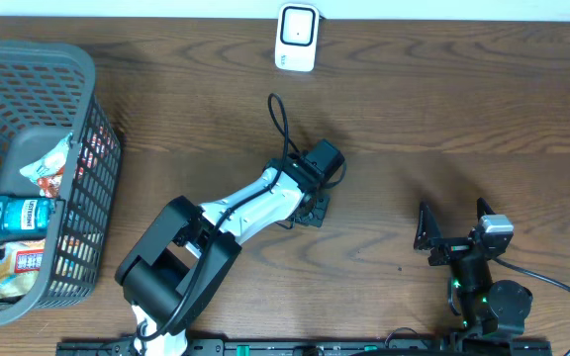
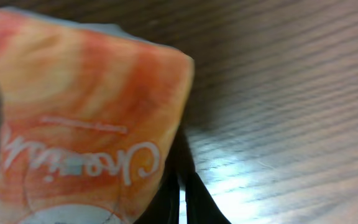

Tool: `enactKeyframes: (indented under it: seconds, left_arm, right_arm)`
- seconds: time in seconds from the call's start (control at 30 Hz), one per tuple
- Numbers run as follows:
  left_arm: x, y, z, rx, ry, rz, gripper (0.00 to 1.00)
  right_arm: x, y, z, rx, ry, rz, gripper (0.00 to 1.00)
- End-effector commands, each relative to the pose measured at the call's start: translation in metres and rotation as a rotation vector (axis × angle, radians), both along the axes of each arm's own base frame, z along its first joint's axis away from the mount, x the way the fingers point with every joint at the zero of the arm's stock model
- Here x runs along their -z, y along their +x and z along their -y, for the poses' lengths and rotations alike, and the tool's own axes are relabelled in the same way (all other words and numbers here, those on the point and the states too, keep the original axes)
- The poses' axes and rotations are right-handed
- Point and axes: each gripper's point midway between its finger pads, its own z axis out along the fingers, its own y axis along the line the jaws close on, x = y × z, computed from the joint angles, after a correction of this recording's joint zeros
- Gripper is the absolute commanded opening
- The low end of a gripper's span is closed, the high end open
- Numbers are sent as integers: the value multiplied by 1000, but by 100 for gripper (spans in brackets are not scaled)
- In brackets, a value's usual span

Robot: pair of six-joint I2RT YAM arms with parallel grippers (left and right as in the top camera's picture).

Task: Scan the item barcode
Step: 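Carry the orange packet to the table center and release it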

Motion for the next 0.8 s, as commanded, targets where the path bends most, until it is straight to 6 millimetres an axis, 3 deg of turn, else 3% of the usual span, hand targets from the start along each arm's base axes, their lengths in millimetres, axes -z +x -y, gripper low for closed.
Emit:
enactKeyframes:
  seconds: [0.0,0.13,0.23,0.37,0.5,0.53,0.57,0.63,0.67,0.77]
  left_arm:
    - [1,7,-21,-47,97,54,8]
    - [-15,28,-61,-82,304,209,8]
    - [-20,30,-78,-85,400,242,8]
    - [-33,29,-87,-82,440,249,8]
    - [-76,33,-83,-99,390,299,9]
    - [-92,35,-81,-106,363,327,23]
    - [-133,41,-80,-132,303,415,65]
    - [-184,50,-86,-190,236,544,96]
    - [-210,53,-92,-228,203,609,100]
    - [-290,61,-126,-387,80,808,98]
  right_arm:
    - [1,0,-2,-7,-11,-2,99]
    - [1,0,-2,-7,-11,-2,99]
    - [1,0,-2,-7,-11,-2,99]
    - [1,0,-2,-7,-11,-2,99]
    - [1,0,-2,-7,-11,-2,99]
    - [1,0,-2,-7,-11,-2,99]
    - [1,0,-2,-7,-11,-2,99]
    - [1,0,-2,-7,-11,-3,99]
    - [1,0,-2,-7,-11,-2,99]
    - [1,0,-2,-7,-11,-2,99]
